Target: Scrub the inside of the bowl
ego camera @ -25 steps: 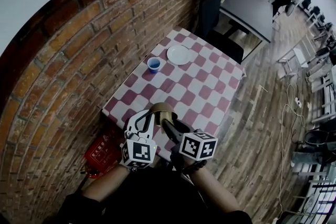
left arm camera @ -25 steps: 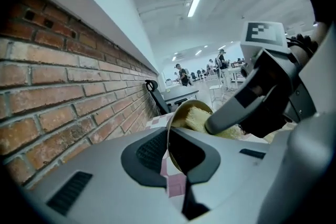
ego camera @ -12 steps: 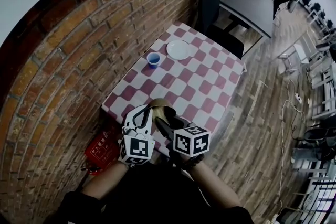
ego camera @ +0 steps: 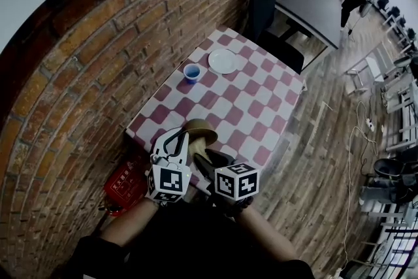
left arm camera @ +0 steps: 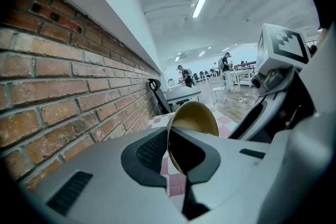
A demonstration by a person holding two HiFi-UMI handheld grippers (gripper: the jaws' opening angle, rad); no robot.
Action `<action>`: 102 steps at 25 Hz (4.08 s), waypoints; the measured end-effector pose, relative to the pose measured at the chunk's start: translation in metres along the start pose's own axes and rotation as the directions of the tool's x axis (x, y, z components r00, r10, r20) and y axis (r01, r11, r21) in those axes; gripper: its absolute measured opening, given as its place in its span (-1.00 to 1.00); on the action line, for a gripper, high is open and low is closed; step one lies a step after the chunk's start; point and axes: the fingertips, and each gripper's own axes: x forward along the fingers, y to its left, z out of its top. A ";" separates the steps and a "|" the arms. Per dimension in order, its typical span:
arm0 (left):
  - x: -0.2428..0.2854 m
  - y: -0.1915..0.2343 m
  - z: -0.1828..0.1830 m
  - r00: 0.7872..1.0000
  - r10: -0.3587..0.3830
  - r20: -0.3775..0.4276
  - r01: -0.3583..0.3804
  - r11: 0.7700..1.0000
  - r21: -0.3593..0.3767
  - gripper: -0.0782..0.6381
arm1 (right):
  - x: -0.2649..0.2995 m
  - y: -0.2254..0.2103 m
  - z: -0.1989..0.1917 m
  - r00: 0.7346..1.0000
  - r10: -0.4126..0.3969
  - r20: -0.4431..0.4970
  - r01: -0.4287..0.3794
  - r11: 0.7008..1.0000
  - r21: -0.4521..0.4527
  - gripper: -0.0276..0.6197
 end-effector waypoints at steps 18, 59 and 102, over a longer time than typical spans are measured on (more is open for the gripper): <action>0.002 0.000 -0.012 1.000 -0.027 -0.011 0.027 0.999 -0.042 -0.70 | 0.002 0.007 0.028 0.999 0.013 0.050 -0.012 1.000 -0.017 -0.44; -0.057 -0.056 0.046 0.395 -0.899 0.190 0.906 0.348 -0.240 -0.70 | -0.128 0.070 0.078 0.746 0.644 -0.169 -0.626 0.591 -0.509 -0.44; 0.012 0.010 0.008 0.872 -0.325 0.366 0.420 0.113 -0.900 -0.70 | -0.060 0.003 0.030 0.925 0.302 0.229 -0.281 0.952 -0.118 -0.44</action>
